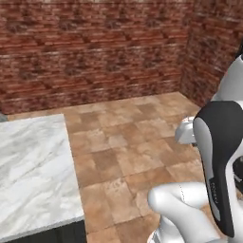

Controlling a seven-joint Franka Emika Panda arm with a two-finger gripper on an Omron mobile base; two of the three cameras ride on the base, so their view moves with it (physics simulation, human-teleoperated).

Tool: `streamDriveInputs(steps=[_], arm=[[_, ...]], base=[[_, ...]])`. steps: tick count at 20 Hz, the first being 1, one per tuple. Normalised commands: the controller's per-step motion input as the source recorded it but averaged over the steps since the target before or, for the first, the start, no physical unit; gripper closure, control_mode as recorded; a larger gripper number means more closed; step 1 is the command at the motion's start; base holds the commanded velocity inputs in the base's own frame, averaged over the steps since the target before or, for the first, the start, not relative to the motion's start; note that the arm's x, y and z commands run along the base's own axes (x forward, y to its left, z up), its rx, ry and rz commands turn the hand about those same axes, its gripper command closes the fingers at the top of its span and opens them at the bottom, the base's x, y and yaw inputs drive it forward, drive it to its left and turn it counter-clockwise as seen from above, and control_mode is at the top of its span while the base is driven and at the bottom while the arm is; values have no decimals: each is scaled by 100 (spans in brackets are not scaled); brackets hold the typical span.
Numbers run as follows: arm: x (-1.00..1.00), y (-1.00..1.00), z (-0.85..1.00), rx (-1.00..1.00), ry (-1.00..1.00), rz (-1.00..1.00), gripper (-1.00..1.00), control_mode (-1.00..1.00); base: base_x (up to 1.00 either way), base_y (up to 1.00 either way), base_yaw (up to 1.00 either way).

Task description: Retrieve the steak from the fridge and place it on the saucepan with marinade on the stove.

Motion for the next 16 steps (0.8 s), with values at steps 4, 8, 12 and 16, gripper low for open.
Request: streamDriveInputs(steps=[4, 8, 12, 16], arm=[[0, 0, 0, 0, 0, 0, 100, 100], [0, 0, 0, 0, 0, 0, 100, 100], [0, 0, 0, 0, 0, 0, 100, 100], [0, 0, 0, 0, 0, 0, 100, 100]], base=[[-4, 0, 100], [-1, 0, 100], [-1, 0, 100], [0, 34, 91]])
